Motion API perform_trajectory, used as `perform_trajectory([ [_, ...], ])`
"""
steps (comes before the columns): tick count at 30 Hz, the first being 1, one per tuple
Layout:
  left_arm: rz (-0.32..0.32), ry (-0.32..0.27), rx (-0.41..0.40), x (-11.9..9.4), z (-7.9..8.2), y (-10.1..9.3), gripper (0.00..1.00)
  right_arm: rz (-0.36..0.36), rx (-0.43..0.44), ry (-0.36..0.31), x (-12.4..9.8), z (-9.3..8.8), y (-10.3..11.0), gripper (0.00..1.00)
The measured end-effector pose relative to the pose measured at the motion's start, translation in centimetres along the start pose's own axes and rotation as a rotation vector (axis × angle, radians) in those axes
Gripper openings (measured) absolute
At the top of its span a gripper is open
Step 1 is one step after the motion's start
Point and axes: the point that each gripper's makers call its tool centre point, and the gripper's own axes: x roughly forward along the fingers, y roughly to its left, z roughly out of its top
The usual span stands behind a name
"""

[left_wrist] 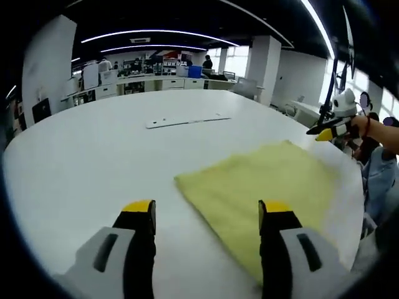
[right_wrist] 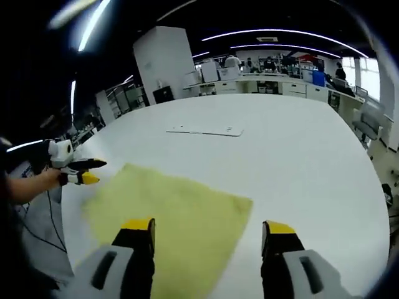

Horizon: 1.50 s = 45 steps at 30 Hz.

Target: Fold the garment on the visible template until the final outline fits inside the template.

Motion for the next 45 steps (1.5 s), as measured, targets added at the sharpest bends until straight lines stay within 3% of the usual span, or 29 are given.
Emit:
perform_trajectory([
  [5,-0.041,-0.008,-0.006,-1.5,-0.7,-1.1,0.61,0.031,-0.028,0.021,-1.3,-1.5,1.3,0.70],
  [11,-0.052,0.032,0.014,-3.1,-2.6,-1.9,0.60,0.077,-0.065,0.059,-2.9,-4.0,2.9,0.68],
  [18,-0.063,0.055,-0.009,-4.6,-4.7,-2.9,0.50,0.082,-0.080,0.088,-4.4,-6.7,3.3,0.57],
  [25,-0.097,0.068,-0.037,-5.6,-6.1,-4.5,0.34,0.067,-0.071,0.104,-5.0,-8.9,3.2,0.44],
  [45,-0.133,0.104,-0.088,-5.5,-8.4,-6.1,0.13,0.017,-0.107,0.106,-5.2,-11.2,3.1,0.11],
])
